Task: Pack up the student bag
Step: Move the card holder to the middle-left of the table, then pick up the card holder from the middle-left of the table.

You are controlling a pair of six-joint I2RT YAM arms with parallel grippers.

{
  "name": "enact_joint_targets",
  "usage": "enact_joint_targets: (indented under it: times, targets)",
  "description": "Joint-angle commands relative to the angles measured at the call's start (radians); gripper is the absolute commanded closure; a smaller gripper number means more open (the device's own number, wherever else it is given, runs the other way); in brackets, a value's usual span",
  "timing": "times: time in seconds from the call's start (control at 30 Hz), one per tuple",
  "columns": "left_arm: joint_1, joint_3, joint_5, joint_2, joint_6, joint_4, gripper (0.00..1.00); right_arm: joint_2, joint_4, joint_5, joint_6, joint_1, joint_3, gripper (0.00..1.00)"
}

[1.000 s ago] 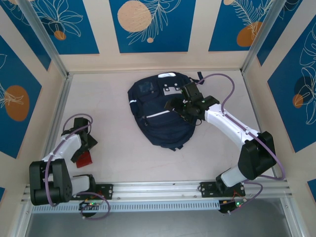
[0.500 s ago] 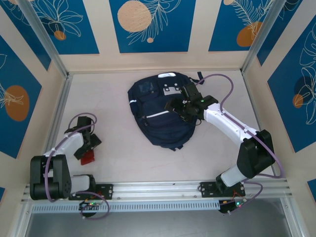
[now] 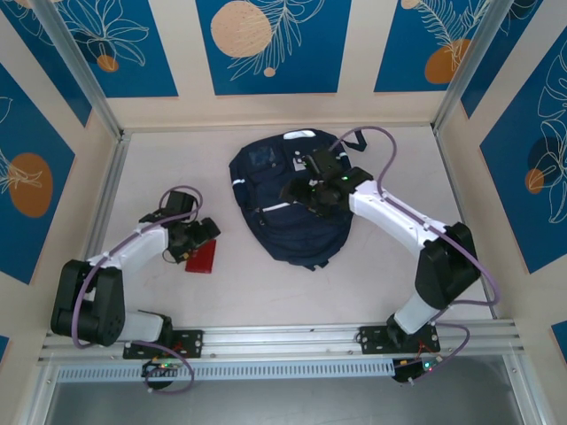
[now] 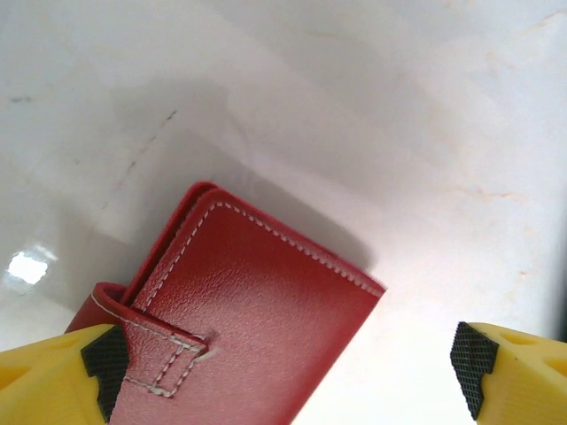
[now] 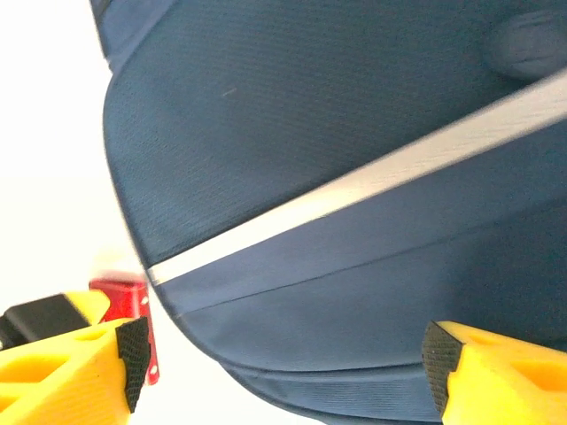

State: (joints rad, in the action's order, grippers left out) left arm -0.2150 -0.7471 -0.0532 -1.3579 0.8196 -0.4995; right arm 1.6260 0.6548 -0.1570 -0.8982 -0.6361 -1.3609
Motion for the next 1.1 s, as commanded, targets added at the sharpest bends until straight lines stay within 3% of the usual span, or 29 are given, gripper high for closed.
enact_joint_targets:
  times: [0.0, 0.17, 0.27, 0.43, 0.5, 0.7, 0.83, 1.07]
  targets:
    - [0.037, -0.041, -0.022, 0.040, -0.055, -0.069, 0.04, 0.076, 0.049, -0.002, 0.071, -0.094, -0.099, 0.20]
    - [0.124, -0.023, -0.019, 0.114, -0.104, -0.111, 0.08, 0.252, 0.095, 0.041, 0.107, -0.220, -0.277, 0.23]
    - [0.161, 0.010, -0.014, 0.140, -0.120, -0.126, 0.14, 0.361, 0.110, 0.092, 0.118, -0.264, -0.380, 0.27]
    - [0.180, 0.092, -0.104, 0.124, -0.117, -0.071, 0.16, 0.528, 0.146, 0.153, 0.112, -0.300, -0.532, 0.29]
    - [0.180, 0.106, -0.130, 0.118, -0.117, -0.062, 0.20, 0.564, 0.141, 0.173, 0.118, -0.298, -0.559, 0.38]
    - [0.180, 0.133, -0.169, 0.113, -0.139, -0.066, 0.44, 0.662, 0.182, 0.176, 0.137, -0.272, -0.657, 0.47]
    - [0.180, 0.153, -0.201, 0.096, -0.138, -0.055, 0.61, 0.704, 0.192, 0.214, 0.134, -0.269, -0.692, 0.46]
    - [0.179, 0.164, -0.202, 0.054, -0.144, -0.061, 0.75, 0.778, 0.225, 0.272, 0.149, -0.285, -0.760, 0.45]
